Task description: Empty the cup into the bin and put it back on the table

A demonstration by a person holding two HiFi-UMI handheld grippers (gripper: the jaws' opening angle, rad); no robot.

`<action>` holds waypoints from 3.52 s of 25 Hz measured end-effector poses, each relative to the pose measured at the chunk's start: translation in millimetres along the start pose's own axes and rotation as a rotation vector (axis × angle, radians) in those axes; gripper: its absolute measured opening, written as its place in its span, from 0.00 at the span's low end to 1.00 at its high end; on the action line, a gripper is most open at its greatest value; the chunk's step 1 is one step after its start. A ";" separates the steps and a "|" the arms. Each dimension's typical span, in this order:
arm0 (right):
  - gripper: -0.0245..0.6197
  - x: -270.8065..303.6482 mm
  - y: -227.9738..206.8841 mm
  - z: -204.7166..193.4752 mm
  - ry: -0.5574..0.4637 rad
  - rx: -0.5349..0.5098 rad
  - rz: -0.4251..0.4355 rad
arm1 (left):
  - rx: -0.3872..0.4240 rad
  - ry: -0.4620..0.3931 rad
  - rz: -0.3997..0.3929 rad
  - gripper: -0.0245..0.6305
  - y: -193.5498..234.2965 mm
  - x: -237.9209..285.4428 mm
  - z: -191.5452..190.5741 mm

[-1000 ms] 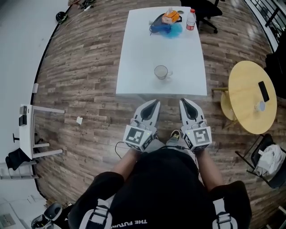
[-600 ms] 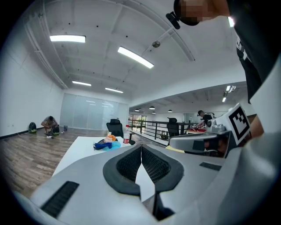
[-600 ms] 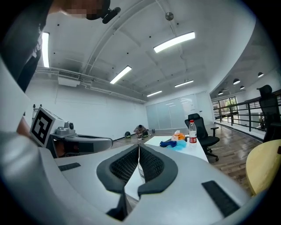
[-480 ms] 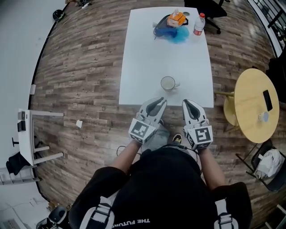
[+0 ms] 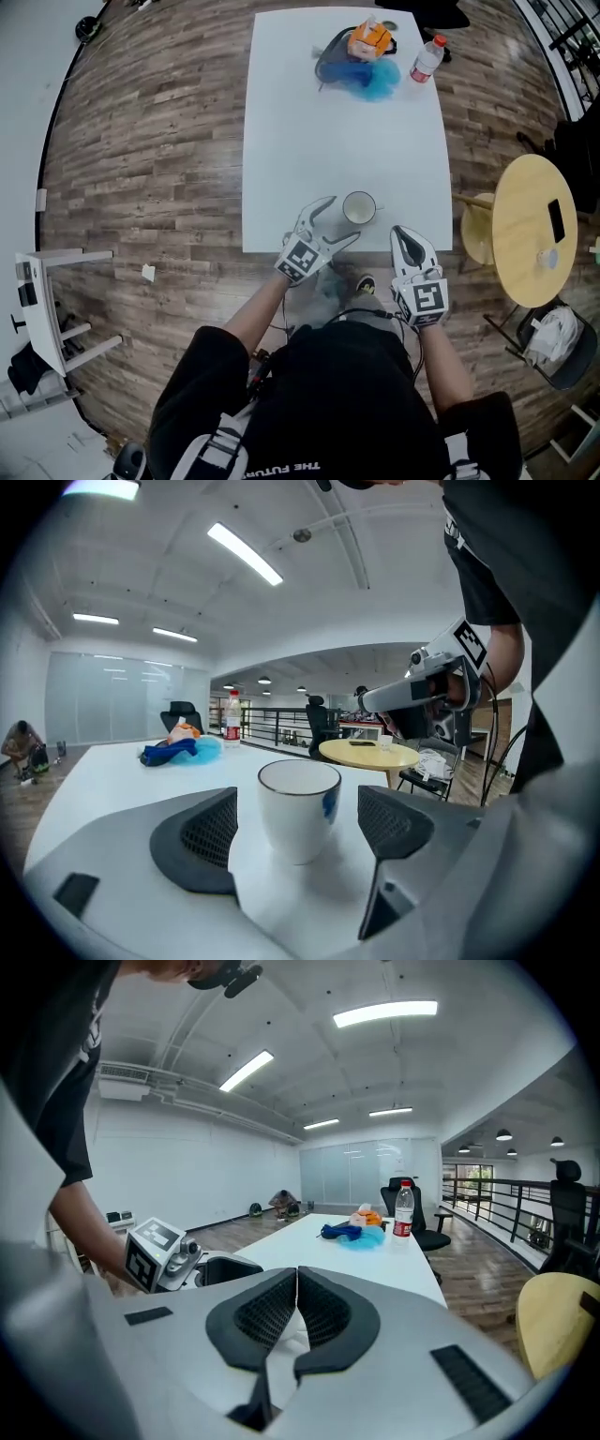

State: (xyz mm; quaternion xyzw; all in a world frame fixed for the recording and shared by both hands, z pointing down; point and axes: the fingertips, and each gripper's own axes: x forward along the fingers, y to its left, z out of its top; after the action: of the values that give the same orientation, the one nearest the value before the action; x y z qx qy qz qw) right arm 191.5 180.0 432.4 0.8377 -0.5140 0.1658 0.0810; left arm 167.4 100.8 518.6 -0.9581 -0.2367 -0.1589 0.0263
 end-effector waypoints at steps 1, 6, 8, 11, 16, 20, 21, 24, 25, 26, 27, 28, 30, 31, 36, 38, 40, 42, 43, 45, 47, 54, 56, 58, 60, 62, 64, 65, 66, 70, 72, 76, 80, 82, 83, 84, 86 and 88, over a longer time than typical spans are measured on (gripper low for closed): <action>0.06 5.2 -4.8 -3.7 0.011 0.000 -0.007 | 0.001 0.000 -0.012 0.63 4.0 6.5 -3.8; 0.06 31.2 -27.8 -22.4 0.035 -0.022 -0.007 | 0.018 -0.040 -0.073 0.63 11.3 35.7 -7.4; 0.06 39.9 -33.7 -30.5 0.044 -0.029 0.008 | 0.028 -0.063 -0.114 0.63 7.1 44.2 -4.6; 0.06 50.6 -40.3 -40.1 0.053 -0.020 0.030 | 0.031 -0.072 -0.161 0.63 1.8 52.8 -5.2; 0.06 60.4 -48.7 -52.7 0.060 -0.013 0.051 | 0.037 -0.056 -0.217 0.63 0.7 65.1 -4.9; 0.06 65.8 -54.4 -62.3 0.087 -0.020 0.061 | 0.020 -0.031 -0.242 0.63 -2.0 69.7 -8.4; 0.06 67.1 -55.6 -65.8 0.106 -0.032 0.065 | 0.019 -0.033 -0.244 0.63 -2.1 69.9 -7.3; 0.07 70.6 -56.7 -77.6 0.162 -0.087 0.077 | 0.020 -0.035 -0.247 0.63 -2.4 70.6 -4.9; 0.07 71.5 -55.2 -81.8 0.176 -0.103 0.090 | 0.018 -0.033 -0.249 0.63 -2.7 70.7 -4.4; 0.07 72.6 -52.6 -85.6 0.187 -0.114 0.109 | 0.014 -0.031 -0.251 0.63 -2.9 70.9 -3.7; 0.09 74.0 -49.4 -89.1 0.195 -0.117 0.132 | 0.010 -0.030 -0.254 0.63 -2.8 71.1 -3.2; 0.17 75.9 -46.1 -92.4 0.201 -0.116 0.155 | 0.007 -0.030 -0.259 0.63 -2.8 71.3 -3.1; 0.29 80.6 -41.5 -97.1 0.209 -0.109 0.191 | 0.010 -0.031 -0.280 0.63 -2.8 71.3 -3.3; 0.30 83.0 -40.8 -97.9 0.208 -0.107 0.196 | 0.015 -0.031 -0.296 0.63 -3.1 71.2 -3.5; 0.30 97.0 -45.3 -94.4 0.169 -0.129 0.164 | 0.045 0.007 -0.350 0.63 -6.9 74.1 -13.6; 0.26 104.9 -46.4 -93.8 0.157 -0.138 0.140 | 0.042 0.015 -0.347 0.63 -7.8 79.1 -13.0; 0.14 110.3 -47.7 -92.8 0.144 -0.097 0.120 | 0.031 0.015 -0.313 0.63 -5.4 82.6 -12.1; 0.13 112.3 -49.9 -88.9 0.137 -0.059 0.109 | 0.004 0.005 -0.282 0.63 -3.0 83.3 -11.4; 0.13 112.3 -50.2 -84.4 0.132 -0.056 0.106 | -0.028 -0.012 -0.272 0.63 -2.1 82.4 -8.1; 0.13 111.9 -47.2 -69.8 0.127 -0.065 0.124 | -0.127 -0.069 -0.248 0.63 1.0 76.5 6.6; 0.12 111.8 -38.6 -50.5 0.126 -0.112 0.171 | -0.197 -0.106 -0.207 0.63 6.2 64.5 22.1; 0.12 128.8 34.0 3.3 0.031 -0.190 0.387 | -0.213 -0.090 0.085 0.63 33.6 -12.8 47.1; 0.12 136.4 74.2 17.6 0.024 -0.195 0.473 | -0.236 -0.076 0.183 0.63 43.5 -52.5 46.3; 0.12 147.3 124.0 31.4 0.025 -0.206 0.580 | -0.286 -0.064 0.303 0.63 56.4 -100.2 42.1; 0.12 153.6 182.5 36.4 0.039 -0.227 0.695 | -0.335 -0.062 0.424 0.63 62.1 -153.6 29.3; 0.12 154.0 243.0 32.3 0.069 -0.261 0.791 | -0.395 -0.064 0.526 0.63 59.3 -207.3 9.4; 0.12 155.1 297.0 22.6 0.119 -0.305 0.861 | -0.483 -0.080 0.604 0.63 55.7 -253.9 -14.3; 0.12 157.9 320.9 15.6 0.150 -0.334 0.891 | -0.538 -0.095 0.635 0.63 55.4 -273.6 -27.9; 0.12 161.9 343.0 7.5 0.184 -0.365 0.919 | -0.595 -0.113 0.662 0.63 55.9 -291.2 -42.4; 0.12 183.3 410.2 -31.4 0.364 -0.480 1.009 | -0.840 -0.221 0.724 0.63 62.0 -341.4 -98.4; 0.12 197.5 432.4 -49.9 0.473 -0.548 1.033 | -0.962 -0.285 0.728 0.63 69.7 -356.5 -123.1; 0.12 225.1 464.3 -85.6 0.695 -0.650 1.031 | -1.192 -0.424 0.691 0.63 85.6 -376.6 -167.9; 0.12 246.3 480.2 -114.8 0.882 -0.771 1.006 | -1.394 -0.571 0.628 0.63 96.1 -381.5 -204.0; 0.12 252.1 485.7 -128.6 0.971 -0.837 0.997 | -1.488 -0.641 0.590 0.63 97.4 -381.7 -217.4; 0.12 254.3 487.0 -136.7 1.016 -0.867 0.996 | -1.534 -0.675 0.572 0.63 97.4 -380.5 -223.8; 0.12 256.3 487.7 -144.6 1.058 -0.892 0.995 | -1.579 -0.707 0.559 0.63 97.1 -379.0 -230.3; 0.12 258.4 489.6 -157.7 1.123 -0.918 0.993 | -1.647 -0.751 0.543 0.63 95.5 -377.5 -242.3; 0.12 258.4 493.7 -167.0 1.158 -0.926 0.989 | -1.680 -0.767 0.530 0.63 92.9 -379.4 -251.4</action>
State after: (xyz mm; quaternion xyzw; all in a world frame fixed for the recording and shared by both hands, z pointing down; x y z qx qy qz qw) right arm -171.7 -210.8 664.2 0.1881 -0.7108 0.3546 0.5776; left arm -180.9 -182.1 639.0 -0.6734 0.1862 0.0588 -0.7130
